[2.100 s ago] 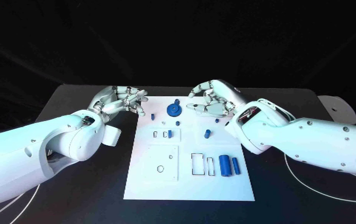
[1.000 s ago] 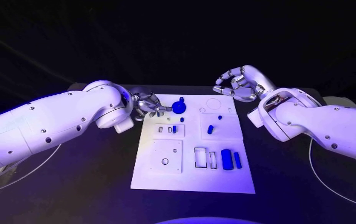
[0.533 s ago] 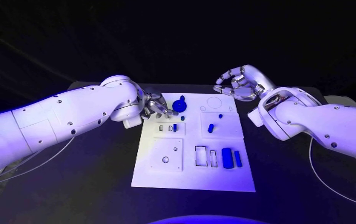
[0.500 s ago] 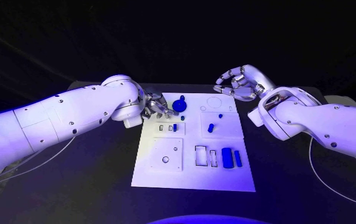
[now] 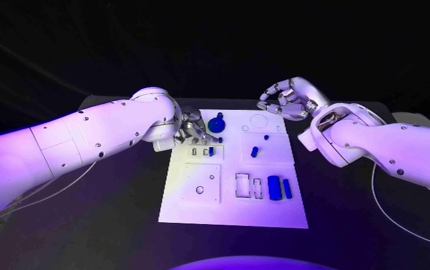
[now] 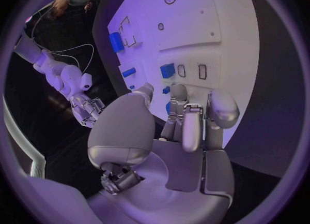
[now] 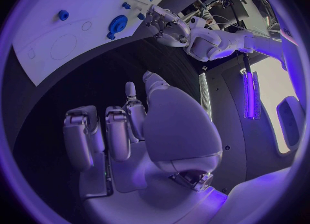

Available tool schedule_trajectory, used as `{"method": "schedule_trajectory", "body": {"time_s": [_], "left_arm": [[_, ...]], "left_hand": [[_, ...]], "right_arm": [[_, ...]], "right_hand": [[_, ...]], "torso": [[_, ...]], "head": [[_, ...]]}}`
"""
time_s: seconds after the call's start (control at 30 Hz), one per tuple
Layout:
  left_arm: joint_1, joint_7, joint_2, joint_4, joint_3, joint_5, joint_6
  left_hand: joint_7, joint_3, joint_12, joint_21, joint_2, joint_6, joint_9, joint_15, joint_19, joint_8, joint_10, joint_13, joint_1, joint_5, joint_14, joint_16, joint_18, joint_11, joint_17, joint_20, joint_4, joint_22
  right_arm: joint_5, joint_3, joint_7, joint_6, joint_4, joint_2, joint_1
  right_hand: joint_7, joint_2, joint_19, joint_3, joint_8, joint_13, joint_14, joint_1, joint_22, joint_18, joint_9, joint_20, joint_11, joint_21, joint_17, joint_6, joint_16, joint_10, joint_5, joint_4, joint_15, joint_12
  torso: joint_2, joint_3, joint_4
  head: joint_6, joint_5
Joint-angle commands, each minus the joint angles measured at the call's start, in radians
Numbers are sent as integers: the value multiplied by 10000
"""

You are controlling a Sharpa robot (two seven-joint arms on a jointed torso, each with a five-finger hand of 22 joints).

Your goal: Assemble the parts on the task board

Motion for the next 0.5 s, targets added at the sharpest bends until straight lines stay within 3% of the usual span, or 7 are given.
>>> {"method": "schedule_trajectory", "body": {"time_s": [0.03,0.5], "left_arm": [[13,-124,60,-37,3,-247,854],[2,-152,388,-366,-7,-321,996]], "left_hand": [[5,38,10,27,82,-78,15,-23,42,38,-114,-63,-40,13,813,40,-200,8,1719,10,18,-1],[16,30,45,61,90,-108,36,-10,56,56,-120,-22,-68,8,816,56,-212,18,1744,19,16,65]], "right_arm": [[-145,-4,-48,170,-18,35,-19],[-140,-9,-29,176,-45,88,-50]], "right_hand": [[1,-67,1047,41,69,900,983,-46,2630,-70,18,-81,-54,44,2322,-50,-44,-9,43,-1,-49,-25],[1,-67,1047,41,69,900,983,-46,2630,-70,18,-81,-54,44,2322,-50,-44,-9,43,-1,-49,-25]], "torso": [[0,8,2],[16,-1,-14]], "head": [[-9,-7],[-36,7]]}}
